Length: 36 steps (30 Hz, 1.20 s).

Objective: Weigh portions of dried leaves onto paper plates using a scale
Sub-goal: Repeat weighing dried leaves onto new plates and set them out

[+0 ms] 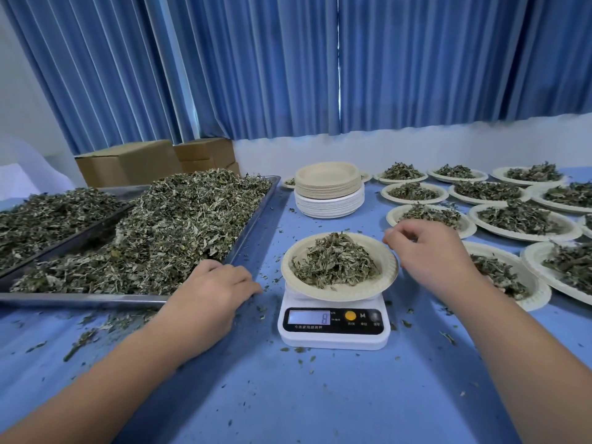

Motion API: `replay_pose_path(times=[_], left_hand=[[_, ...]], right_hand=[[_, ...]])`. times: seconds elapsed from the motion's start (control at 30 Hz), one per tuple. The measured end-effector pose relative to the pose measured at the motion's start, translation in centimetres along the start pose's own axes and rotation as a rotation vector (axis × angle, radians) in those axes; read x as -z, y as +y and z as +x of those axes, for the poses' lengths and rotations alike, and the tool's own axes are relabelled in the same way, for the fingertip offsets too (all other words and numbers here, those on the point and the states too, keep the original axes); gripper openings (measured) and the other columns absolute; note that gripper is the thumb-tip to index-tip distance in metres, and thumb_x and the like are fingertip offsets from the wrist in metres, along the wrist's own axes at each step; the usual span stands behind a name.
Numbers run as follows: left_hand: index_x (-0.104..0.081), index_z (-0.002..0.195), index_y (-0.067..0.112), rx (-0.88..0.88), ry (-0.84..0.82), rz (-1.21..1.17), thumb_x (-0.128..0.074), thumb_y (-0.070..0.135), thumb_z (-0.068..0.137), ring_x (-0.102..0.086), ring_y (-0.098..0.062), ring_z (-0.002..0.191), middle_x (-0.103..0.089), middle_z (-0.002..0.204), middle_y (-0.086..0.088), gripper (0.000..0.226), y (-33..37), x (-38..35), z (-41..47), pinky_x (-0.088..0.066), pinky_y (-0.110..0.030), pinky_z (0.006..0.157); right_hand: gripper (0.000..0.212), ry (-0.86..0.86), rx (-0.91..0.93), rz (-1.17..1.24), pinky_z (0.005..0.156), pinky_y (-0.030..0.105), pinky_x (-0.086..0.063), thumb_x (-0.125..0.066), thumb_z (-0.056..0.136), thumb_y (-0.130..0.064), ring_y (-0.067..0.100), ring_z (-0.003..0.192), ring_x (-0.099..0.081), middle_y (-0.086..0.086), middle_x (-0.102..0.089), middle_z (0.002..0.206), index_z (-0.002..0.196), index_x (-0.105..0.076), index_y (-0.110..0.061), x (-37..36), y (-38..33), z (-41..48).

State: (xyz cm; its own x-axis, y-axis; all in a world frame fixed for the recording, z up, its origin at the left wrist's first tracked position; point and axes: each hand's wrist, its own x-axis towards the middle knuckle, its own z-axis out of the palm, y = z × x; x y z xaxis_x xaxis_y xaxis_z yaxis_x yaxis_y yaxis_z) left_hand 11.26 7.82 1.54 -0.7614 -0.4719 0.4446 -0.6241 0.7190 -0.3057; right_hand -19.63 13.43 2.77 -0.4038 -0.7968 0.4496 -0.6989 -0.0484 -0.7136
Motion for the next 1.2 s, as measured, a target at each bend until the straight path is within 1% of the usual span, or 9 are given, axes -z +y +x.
replay_pose_path(times=[0.1,0.23,0.4,0.53,0.73,0.8,0.93,1.03,1.2], left_hand=[[-0.075,0.096,0.006,0.022,0.050,-0.101,-0.069,-0.020,0.065,-0.068,-0.026,0.078,-0.070,0.089,-0.004,0.041,-1.3,1.2,0.3,-0.052,-0.045,0.074],[-0.068,0.119,0.006,0.288,0.102,-0.179,-0.062,-0.009,0.084,-0.065,-0.028,0.090,-0.069,0.108,-0.008,0.039,-3.9,1.8,0.2,-0.053,-0.051,0.085],[-0.030,0.152,0.026,0.586,-0.155,-0.102,-0.046,0.024,0.100,-0.052,-0.025,0.125,-0.042,0.149,0.001,0.054,-4.8,1.6,0.7,-0.047,-0.045,0.099],[-0.046,0.142,0.024,0.482,-0.076,-0.089,-0.049,0.027,0.097,-0.052,-0.021,0.122,-0.047,0.143,0.004,0.045,-3.5,1.4,2.7,-0.042,-0.047,0.101],[-0.064,0.121,0.025,0.201,0.019,-0.464,-0.057,0.021,0.096,-0.052,0.004,0.088,-0.053,0.105,0.014,0.026,0.8,2.7,8.8,-0.041,-0.023,0.089],[-0.062,0.124,0.027,0.144,-0.065,-0.505,-0.054,0.022,0.098,-0.053,0.002,0.092,-0.054,0.110,0.013,0.028,2.1,3.0,11.1,-0.040,-0.022,0.091],[-0.049,0.139,0.034,0.053,-0.422,-0.434,-0.049,0.025,0.101,-0.048,-0.011,0.119,-0.047,0.139,0.006,0.039,3.7,2.8,14.7,-0.030,-0.022,0.094],[-0.049,0.138,0.038,0.033,-0.595,-0.434,-0.050,0.026,0.100,-0.046,-0.009,0.110,-0.050,0.138,0.008,0.039,4.0,2.6,16.0,-0.033,-0.023,0.094],[-0.064,0.122,0.032,0.016,-0.531,-0.383,-0.061,0.023,0.094,-0.052,-0.007,0.095,-0.062,0.119,0.006,0.029,4.1,2.2,16.3,-0.038,-0.020,0.079]], right_hand=[[0.028,0.001,0.001,-0.001,0.054,0.025,-0.036,-0.056,0.091,-0.024,0.008,0.050,-0.044,0.003,-0.058,0.058,0.072,-0.068,-0.007,0.0,-0.1,-0.1],[0.028,-0.008,-0.005,0.007,0.054,0.026,-0.037,-0.056,0.092,-0.024,0.009,0.051,-0.045,0.000,-0.057,0.056,0.071,-0.068,-0.008,0.1,-0.2,-0.2],[0.028,-0.003,-0.005,-0.002,0.053,0.025,-0.035,-0.056,0.092,-0.025,0.007,0.051,-0.046,-0.001,-0.056,0.056,0.072,-0.068,-0.010,0.1,-0.2,-0.1],[0.028,-0.002,0.004,-0.006,0.053,0.025,-0.035,-0.056,0.092,-0.025,0.006,0.049,-0.044,-0.003,-0.055,0.055,0.071,-0.068,-0.011,0.0,-0.2,0.0],[0.028,-0.002,-0.011,0.012,0.051,0.023,-0.032,-0.056,0.092,-0.026,0.001,0.048,-0.046,-0.008,-0.053,0.051,0.070,-0.068,-0.014,0.0,0.0,0.0],[0.027,-0.005,-0.022,0.027,0.051,0.023,-0.032,-0.056,0.092,-0.026,-0.001,0.047,-0.047,-0.010,-0.053,0.050,0.071,-0.069,-0.015,0.0,0.1,0.1],[0.027,0.000,-0.008,0.006,0.052,0.025,-0.035,-0.056,0.092,-0.027,0.005,0.047,-0.045,-0.004,-0.055,0.054,0.071,-0.068,-0.014,0.0,0.0,0.1],[0.028,0.005,0.007,0.003,0.056,0.027,-0.038,-0.056,0.091,-0.027,0.010,0.052,-0.046,0.002,-0.058,0.058,0.072,-0.068,-0.010,-0.1,0.1,0.3],[0.029,0.021,0.017,0.027,0.055,0.026,-0.038,-0.058,0.090,-0.027,0.007,0.050,-0.044,-0.001,-0.056,0.056,0.068,-0.066,-0.010,-0.3,0.3,0.5]])
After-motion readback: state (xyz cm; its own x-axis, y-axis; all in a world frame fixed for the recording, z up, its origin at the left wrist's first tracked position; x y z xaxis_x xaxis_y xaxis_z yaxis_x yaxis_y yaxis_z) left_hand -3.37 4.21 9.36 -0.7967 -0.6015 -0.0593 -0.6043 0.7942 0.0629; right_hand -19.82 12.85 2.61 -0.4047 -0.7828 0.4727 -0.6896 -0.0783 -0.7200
